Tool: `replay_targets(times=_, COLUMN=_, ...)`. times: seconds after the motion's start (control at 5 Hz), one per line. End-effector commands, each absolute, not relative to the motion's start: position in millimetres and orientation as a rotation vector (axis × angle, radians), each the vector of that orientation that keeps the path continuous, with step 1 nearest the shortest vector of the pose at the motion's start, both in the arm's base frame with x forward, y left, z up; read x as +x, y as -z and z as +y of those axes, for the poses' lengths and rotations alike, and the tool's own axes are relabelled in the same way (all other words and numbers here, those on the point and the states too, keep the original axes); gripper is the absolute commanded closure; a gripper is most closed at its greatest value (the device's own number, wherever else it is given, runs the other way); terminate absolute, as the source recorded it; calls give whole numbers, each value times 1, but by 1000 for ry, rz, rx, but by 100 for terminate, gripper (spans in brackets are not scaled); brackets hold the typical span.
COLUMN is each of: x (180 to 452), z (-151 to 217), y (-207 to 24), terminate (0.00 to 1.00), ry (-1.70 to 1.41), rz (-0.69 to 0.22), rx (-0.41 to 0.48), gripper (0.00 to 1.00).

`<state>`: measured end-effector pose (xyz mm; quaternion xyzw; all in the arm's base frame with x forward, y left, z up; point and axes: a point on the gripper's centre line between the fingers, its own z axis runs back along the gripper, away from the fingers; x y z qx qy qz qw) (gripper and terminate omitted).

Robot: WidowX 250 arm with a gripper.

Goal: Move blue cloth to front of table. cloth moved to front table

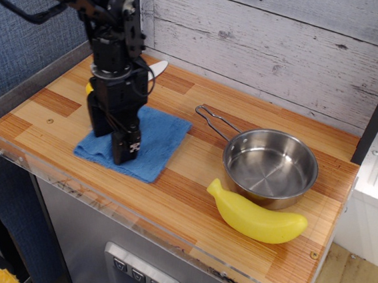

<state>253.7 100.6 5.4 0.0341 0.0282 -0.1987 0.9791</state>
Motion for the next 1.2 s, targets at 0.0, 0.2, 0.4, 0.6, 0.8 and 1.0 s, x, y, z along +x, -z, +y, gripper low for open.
replay_targets(times=0.0, x=226, z=117, y=-1, terminate=0, ry=340, rz=124, rx=66, gripper=0)
replay_targets(times=0.2, x=226, z=115, y=-2, terminate=0, ry=352, rz=121, rx=66, gripper=0)
replay_targets(times=0.4, x=227, z=114, y=-4, terminate=0, ry=358, rz=106, rx=75, gripper=0)
replay_targets(times=0.6, x=231, z=114, y=-11, terminate=0, ry=349, rz=80, rx=59, gripper=0)
replay_targets(times=0.8, x=238, z=111, y=-25, terminate=0, ry=348, rz=41, rx=16, gripper=0)
replay_targets(times=1.0, x=244, z=109, y=-43, terminate=0, ry=358, rz=-5, rx=18, gripper=0)
